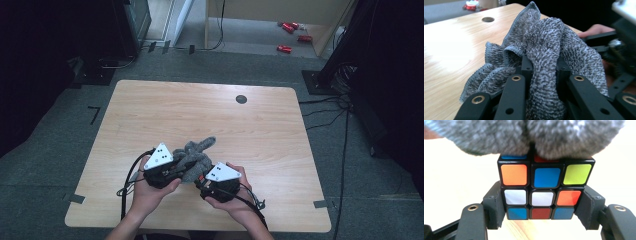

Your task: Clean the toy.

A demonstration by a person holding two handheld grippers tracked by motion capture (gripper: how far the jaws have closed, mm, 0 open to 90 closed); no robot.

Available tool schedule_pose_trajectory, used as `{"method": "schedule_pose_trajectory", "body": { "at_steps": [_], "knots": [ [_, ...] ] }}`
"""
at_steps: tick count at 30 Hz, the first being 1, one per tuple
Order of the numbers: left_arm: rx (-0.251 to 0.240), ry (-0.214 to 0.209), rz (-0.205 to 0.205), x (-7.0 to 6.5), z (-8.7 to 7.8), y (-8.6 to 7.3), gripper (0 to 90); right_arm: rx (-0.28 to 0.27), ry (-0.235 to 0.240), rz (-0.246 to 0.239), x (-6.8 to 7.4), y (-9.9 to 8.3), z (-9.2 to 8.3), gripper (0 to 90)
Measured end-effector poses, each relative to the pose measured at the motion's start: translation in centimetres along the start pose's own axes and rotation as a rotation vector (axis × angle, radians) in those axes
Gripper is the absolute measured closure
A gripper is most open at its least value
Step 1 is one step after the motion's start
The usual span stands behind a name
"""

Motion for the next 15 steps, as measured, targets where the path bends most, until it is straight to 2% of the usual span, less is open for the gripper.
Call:
{"method": "schedule_pose_trajectory", "body": {
  "at_steps": [3, 5, 8, 11, 12, 13, 15],
  "knots": [
    [0.010, -0.027, 0.007, -1.5, 0.8, 0.0, 76.1, 0.010, -0.006, 0.001, 0.0, -0.2, 0.3, 34.7],
    [0.023, -0.019, 0.025, -1.8, 1.2, -0.1, 75.5, 0.021, -0.009, -0.005, 0.0, -0.5, 0.4, 34.7],
    [0.022, -0.017, 0.002, -1.0, 1.1, -0.3, 75.2, 0.030, -0.013, -0.007, -0.2, -0.8, 0.3, 34.7],
    [0.023, 0.025, -0.016, 0.4, 0.6, -0.4, 75.3, 0.024, -0.014, -0.008, -0.3, -0.6, 0.1, 34.6],
    [0.022, 0.026, -0.023, 0.6, 0.4, -0.4, 75.4, 0.020, -0.011, -0.007, -0.4, -0.5, 0.1, 34.7],
    [0.016, 0.021, -0.032, 0.7, 0.3, -0.4, 75.4, 0.018, -0.010, -0.004, -0.4, -0.5, 0.1, 34.7],
    [0.007, 0.002, -0.025, 0.2, 0.2, -0.2, 75.5, 0.008, -0.001, 0.007, -0.4, -0.3, 0.1, 34.7]
  ]
}}
Point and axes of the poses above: each handheld gripper's, and its own axes: z roughly forward along the jaws, y roughly out of its top, x roughly to its left, the point moved 9 cm from there along z, roughly forward along the jaws, and after that the axes turned 3 degrees about -y, right-handed, at the moved point
